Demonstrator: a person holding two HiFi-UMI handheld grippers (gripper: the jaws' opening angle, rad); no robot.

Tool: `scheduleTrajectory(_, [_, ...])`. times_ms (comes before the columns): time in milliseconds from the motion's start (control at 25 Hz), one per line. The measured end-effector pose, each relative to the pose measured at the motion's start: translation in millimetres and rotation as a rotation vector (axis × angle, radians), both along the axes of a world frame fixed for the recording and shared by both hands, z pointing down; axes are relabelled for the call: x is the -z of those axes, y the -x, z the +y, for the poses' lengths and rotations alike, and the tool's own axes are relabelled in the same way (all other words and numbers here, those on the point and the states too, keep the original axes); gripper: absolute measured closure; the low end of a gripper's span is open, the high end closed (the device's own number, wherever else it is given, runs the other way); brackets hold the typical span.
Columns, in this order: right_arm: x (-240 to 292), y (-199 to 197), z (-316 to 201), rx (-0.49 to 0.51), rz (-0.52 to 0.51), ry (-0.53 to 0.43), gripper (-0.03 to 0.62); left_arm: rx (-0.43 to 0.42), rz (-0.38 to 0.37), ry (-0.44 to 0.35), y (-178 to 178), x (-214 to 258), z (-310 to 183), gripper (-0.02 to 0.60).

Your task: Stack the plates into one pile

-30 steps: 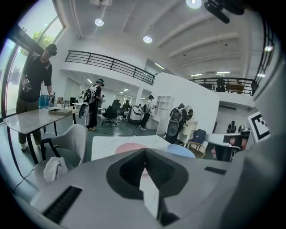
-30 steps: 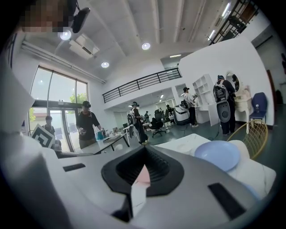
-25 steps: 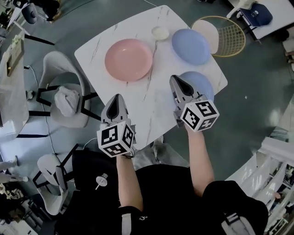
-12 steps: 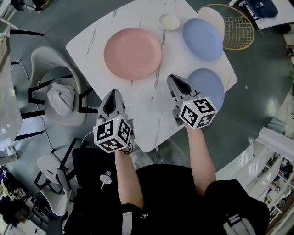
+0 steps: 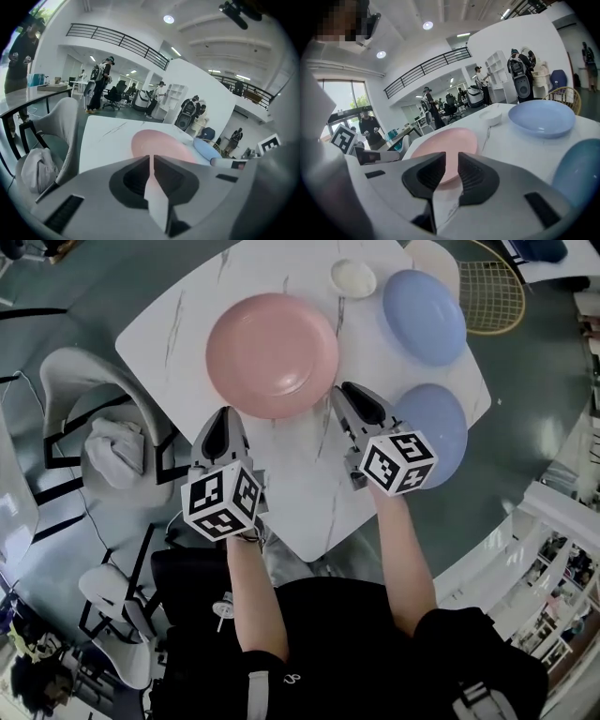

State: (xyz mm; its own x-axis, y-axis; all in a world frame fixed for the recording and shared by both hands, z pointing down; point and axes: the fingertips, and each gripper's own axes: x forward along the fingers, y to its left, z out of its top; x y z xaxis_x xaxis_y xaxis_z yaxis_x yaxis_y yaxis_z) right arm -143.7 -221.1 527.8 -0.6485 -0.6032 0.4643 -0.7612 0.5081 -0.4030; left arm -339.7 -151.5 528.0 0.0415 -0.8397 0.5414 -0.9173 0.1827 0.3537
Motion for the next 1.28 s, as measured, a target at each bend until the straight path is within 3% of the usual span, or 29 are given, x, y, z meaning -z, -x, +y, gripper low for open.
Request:
scheduleTrajectory(320, [-27.0,-4.7,-33.5,-0.092,0.060,0.034,0.478,0.000,0.009,0.032,20.3,-21.5,-28.1,0.434])
scheduleTrajectory(520, [-37.2,-5.1,-53.1,-0.119,0.079,0.052,0.450,0.056,0.005,0.060,36.5,-32.6,-43.5,0.400])
scheduleTrajectory(760, [-49.8,4.5,-71.1,-0.114,0.083,0.071,0.450,0.059,0.026,0.132,40.9,-52.7,-59.1,0.408])
scheduleTrajectory(840, [-51.7,7.3,-75.6,-0.117,0.095,0.063,0.466,0.067,0.007,0.149,43.4,-54.9,-60.0,0.476])
scheduleTrajectory(960, [-52.9,7.9,-78.2,-0.129,0.117,0.067,0.480,0.068,-0.005,0.150,42.9,-54.5,-61.3,0.528])
scheduleTrajectory(1080, [-55.5,3.6,-77.6,-0.142,0.146,0.094,0.546,0.075,-0.011,0.173,43.7,-55.2,-59.6,0.534])
scheduleTrajectory(1280, [-42.7,1.7,-70.6,-0.166,0.091,0.092,0.557,0.108,-0.024,0.180,42.2,-49.2,-46.2,0.538])
